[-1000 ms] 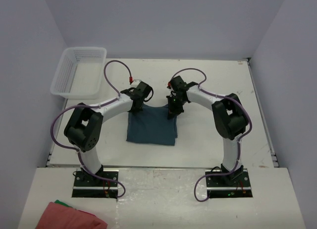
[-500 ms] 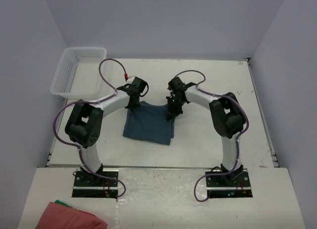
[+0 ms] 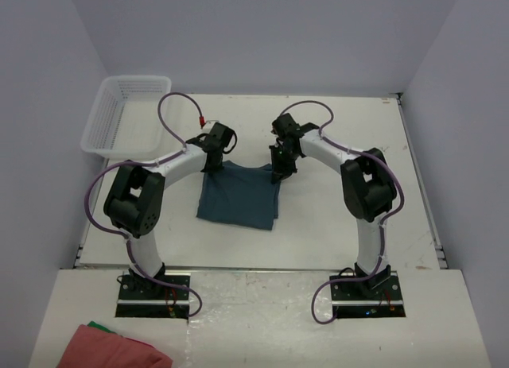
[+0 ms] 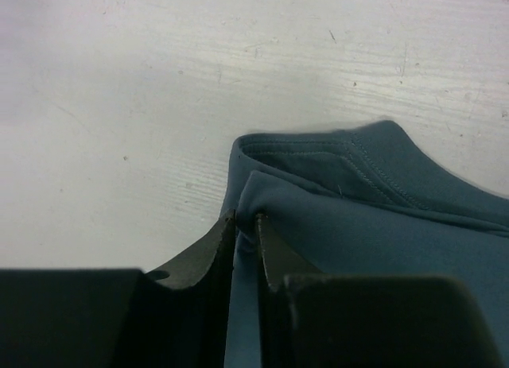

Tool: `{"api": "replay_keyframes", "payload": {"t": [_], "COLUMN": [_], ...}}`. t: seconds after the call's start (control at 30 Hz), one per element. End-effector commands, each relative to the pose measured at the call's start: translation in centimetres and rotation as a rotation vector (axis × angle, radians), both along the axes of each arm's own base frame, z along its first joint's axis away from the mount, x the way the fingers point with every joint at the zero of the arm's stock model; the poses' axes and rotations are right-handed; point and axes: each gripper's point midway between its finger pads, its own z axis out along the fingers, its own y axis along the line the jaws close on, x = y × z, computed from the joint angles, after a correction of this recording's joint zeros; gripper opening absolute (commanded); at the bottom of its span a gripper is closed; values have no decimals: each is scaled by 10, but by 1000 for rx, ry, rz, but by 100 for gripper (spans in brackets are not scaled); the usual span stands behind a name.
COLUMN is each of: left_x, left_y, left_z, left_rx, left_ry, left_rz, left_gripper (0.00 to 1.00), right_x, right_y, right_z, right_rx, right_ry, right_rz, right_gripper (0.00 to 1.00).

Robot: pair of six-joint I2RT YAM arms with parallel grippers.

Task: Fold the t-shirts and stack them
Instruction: Smooth out wrinkles on the folded tshirt

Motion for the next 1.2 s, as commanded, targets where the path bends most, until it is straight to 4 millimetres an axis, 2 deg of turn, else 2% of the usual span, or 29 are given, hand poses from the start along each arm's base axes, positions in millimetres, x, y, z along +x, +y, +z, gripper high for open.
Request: {"api": "replay_keyframes", "payload": {"t": [0.0, 0.17, 0.27, 0.43, 0.47, 0.5, 0.83, 1.17], "left_x": [21, 24, 24, 24, 24, 24, 25, 26], "left_y": [2, -3, -5, -5, -5, -5, -8, -11], "left_z": [17, 19, 19, 19, 19, 19, 18, 14], "left_rx": [0, -20, -24, -24, -25, -26, -40, -46], "left_ry": [-81, -87, -85, -84, -84, -84, -82, -75], "left_rz": [8, -2, -10, -12, -14, -13, -22, -29], "left_gripper": [17, 17, 17, 17, 17, 17, 17, 17], "right_x": [20, 29, 32, 38, 38, 38, 38, 38], "right_y": [-4, -5, -3, -6, -6, -6, -2, 9], "right_z": [42, 41, 42, 39, 39, 39, 20, 14], "right_rx": [-18, -40, -32, -35, -29, -26, 16, 69], "right_ry": [-107, -120, -124, -113, -109, -108, -39, -18], "right_rz": [26, 39, 49, 27, 27, 25, 24, 35], "right_gripper": [16, 21, 31, 32, 41, 41, 39, 32]}}
